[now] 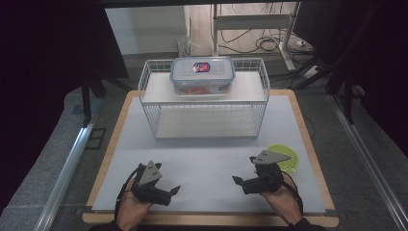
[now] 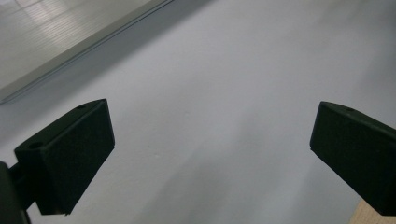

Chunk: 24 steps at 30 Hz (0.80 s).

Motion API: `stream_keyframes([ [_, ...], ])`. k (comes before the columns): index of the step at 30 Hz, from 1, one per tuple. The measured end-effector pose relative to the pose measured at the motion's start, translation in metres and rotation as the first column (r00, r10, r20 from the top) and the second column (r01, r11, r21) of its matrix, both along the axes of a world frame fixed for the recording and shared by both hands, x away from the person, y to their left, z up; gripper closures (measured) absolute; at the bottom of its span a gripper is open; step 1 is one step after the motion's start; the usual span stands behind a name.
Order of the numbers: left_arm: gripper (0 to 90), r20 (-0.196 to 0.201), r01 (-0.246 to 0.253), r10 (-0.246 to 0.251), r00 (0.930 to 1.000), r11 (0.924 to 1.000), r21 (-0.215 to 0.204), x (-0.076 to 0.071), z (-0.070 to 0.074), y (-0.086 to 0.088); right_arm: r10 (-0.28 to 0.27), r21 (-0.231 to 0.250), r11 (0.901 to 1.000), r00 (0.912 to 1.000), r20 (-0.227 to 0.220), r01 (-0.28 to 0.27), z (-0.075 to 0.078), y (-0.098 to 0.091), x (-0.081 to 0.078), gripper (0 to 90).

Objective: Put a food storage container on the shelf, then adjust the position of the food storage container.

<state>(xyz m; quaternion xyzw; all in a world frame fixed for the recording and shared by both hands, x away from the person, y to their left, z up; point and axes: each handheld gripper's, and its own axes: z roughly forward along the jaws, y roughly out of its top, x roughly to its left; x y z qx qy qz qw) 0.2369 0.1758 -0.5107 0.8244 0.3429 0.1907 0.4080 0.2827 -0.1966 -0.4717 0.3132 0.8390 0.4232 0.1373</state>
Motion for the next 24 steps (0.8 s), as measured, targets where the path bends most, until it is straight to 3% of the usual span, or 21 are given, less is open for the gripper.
stream_keyframes([
  [5, 0.0, 0.005, -0.015, 0.015, 0.9999, 0.9999, -0.004, 0.001, 0.001, 0.003, -0.019, 0.000, 0.9998, 0.9998, -0.007, 0.019, 0.001, -0.002, 0.001, 5.4],
  [6, 0.0, 0.004, -0.015, 0.015, 0.9999, 0.9999, -0.004, 0.001, 0.001, 0.003, -0.024, -0.001, 0.9997, 0.9990, -0.038, 0.024, 0.002, -0.002, 0.003, 1.4],
  [9, 0.0, 0.005, -0.018, 0.018, 0.9998, 0.9998, -0.007, 0.002, 0.003, 0.003, -0.057, -0.018, 0.9983, 0.9955, -0.076, 0.056, 0.001, 0.000, 0.006, 1.6],
  [13, 0.0, 0.001, -0.015, 0.015, 0.9999, 0.9999, 0.000, 0.002, 0.003, 0.002, -0.037, -0.031, 0.9990, 0.9936, -0.107, 0.033, 0.004, 0.001, 0.008, 2.8],
  [18, 0.0, -0.001, -0.025, 0.025, 0.9997, 0.9997, 0.001, 0.002, 0.004, 0.005, -0.048, -0.023, 0.9986, 0.9953, -0.084, 0.046, 0.018, -0.007, 0.012, 25.9],
  [24, 0.0, 0.003, -0.039, 0.039, 0.9992, 0.9992, 0.004, 0.002, 0.007, 0.010, -0.143, -0.016, 0.9896, 0.9885, -0.048, 0.143, 0.030, -0.037, 0.023, 56.2],
])
